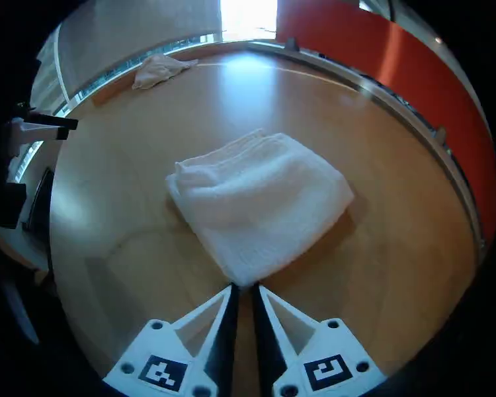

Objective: Fold towel

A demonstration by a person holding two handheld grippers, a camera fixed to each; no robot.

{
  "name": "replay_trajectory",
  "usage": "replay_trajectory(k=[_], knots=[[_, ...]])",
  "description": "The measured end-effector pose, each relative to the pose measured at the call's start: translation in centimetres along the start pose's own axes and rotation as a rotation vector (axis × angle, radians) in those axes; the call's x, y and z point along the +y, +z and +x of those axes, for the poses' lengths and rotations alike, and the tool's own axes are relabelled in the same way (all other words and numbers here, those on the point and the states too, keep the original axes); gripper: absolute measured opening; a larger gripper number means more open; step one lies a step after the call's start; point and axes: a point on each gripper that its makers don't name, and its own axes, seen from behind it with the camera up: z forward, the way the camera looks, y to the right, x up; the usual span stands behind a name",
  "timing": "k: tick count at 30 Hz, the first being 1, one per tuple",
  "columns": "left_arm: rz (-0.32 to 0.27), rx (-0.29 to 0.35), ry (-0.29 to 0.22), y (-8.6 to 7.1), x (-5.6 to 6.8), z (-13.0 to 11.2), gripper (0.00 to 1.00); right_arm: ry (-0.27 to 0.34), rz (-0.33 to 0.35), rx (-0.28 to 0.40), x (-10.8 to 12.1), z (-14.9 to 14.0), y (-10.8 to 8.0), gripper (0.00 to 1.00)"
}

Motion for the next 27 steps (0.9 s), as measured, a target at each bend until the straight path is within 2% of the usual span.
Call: replay_trajectory(k=[5, 12, 27], knots=[[-0.014, 0.001, 0.003, -0.1, 0.4, 0.1, 0.92, -0.005, -0.011, 0.014, 0.2, 0.4, -0.4, 0.05], [-0.008, 0.009, 0.01, 0.0, 0.2, 0.5, 0.92, -0.029, -0.043, 0.044, 1.2, 2.3, -2.0, 0.04], [-0.058, 0.065, 0.042, 0.1, 2.2, 4.3, 0.92, -0.062, -0.133, 0.193, 4.5, 11.3, -8.2, 0.04]])
